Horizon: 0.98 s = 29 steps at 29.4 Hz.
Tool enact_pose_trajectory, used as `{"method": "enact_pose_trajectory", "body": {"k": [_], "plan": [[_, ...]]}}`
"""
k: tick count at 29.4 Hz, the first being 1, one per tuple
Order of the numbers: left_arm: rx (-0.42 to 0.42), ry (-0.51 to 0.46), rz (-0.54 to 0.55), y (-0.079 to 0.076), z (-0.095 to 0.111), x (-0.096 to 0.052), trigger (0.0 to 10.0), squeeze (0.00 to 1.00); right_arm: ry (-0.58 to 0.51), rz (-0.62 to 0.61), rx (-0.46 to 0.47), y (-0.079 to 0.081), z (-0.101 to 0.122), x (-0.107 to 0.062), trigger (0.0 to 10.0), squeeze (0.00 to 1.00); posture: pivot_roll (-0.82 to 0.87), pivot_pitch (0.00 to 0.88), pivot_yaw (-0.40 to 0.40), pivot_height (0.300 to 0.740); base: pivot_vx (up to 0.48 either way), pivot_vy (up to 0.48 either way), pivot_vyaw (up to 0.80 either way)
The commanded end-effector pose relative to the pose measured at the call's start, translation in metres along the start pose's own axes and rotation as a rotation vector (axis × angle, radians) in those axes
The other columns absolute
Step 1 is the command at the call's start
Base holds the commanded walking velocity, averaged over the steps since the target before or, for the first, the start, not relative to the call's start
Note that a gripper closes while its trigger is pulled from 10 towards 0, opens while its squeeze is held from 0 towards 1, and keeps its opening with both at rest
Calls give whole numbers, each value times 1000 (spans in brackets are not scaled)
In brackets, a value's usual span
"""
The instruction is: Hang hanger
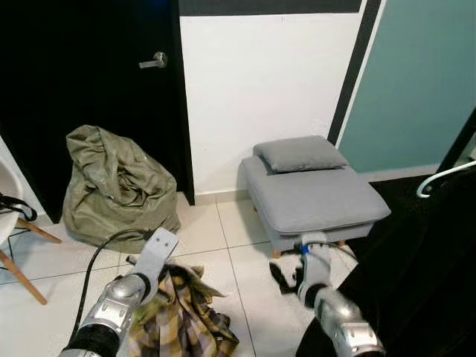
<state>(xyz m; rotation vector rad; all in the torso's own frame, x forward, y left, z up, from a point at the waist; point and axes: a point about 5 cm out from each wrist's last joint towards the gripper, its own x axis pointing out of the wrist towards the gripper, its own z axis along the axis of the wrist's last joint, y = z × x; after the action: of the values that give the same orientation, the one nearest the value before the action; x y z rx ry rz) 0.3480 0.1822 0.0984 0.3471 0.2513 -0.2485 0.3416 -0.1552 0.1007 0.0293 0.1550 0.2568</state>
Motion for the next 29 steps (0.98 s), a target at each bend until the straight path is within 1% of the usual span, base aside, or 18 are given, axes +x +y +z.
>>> {"method": "enact_pose_trajectory", "body": {"k": [1,3,5,7,8,10,12,17,18,19,20,22,23,24,25,27,28,29], "plan": [[5,-125,31,6,21,-4,10000,0,-39,36,-35,2,8,-2,10000,0,54,100,-22,740,0,0,0],[40,-155,19,5,26,-5,10000,0,-67,50,-51,3,12,-4,10000,0,55,100,-22,740,0,0,0],[69,-224,5,5,39,-6,10000,0,-141,62,1,6,24,-5,10000,0,51,99,-17,740,0,0,0],[45,-237,15,7,43,-5,10000,0,-152,60,7,6,27,-6,10000,0,52,93,-12,740,0,0,0],[62,-223,6,7,43,-3,10000,0,-125,47,-68,4,24,-6,10000,0,51,94,-9,740,0,0,0],[81,-211,1,6,43,-2,10000,0,-111,40,-127,3,23,-6,10000,0,50,95,-8,740,0,0,0],[-32,-219,13,7,48,0,10000,0,-127,-1,-54,0,25,-7,10000,0,50,90,-2,740,0,0,0],[140,-103,5,6,35,-2,10000,0,-34,-55,-121,-7,16,-9,10000,0,50,86,1,740,0,0,0],[140,-103,5,6,35,-2,10000,0,-34,-55,-121,-7,16,-9,10000,0,50,86,1,740,0,0,0],[34,-112,38,9,38,-2,10000,0,-34,-78,-85,-8,16,-10,10000,0,51,84,-2,740,0,0,0],[78,-112,38,9,38,-2,10000,0,-26,-89,-62,-10,16,-10,10000,0,54,83,-5,740,0,0,0],[81,-112,41,9,38,-2,10000,0,-20,-86,-33,-10,16,-10,10000,0,56,85,-6,740,0,0,0],[16,-118,53,10,39,-2,10000,0,-18,-87,-10,-10,16,-10,10000,0,56,85,-6,740,0,0,0],[16,-118,53,10,39,-2,10000,0,-18,-87,-10,-10,16,-10,10000,0,56,85,-6,740,0,0,0],[121,-123,66,11,42,-3,10000,0,-19,-78,-14,-9,16,-9,10000,0,54,83,-7,740,0,0,0],[160,-125,37,9,44,-3,10000,0,-35,-69,-36,-9,19,-9,10000,0,58,83,-8,740,0,0,0],[160,-125,37,9,44,-3,10000,0,-35,-69,-36,-9,19,-9,10000,0,58,83,-8,740,0,0,0],[33,-139,65,12,47,-2,10000,0,-37,-70,-52,-8,19,-9,10000,0,60,81,-6,740,0,0,0]]}}
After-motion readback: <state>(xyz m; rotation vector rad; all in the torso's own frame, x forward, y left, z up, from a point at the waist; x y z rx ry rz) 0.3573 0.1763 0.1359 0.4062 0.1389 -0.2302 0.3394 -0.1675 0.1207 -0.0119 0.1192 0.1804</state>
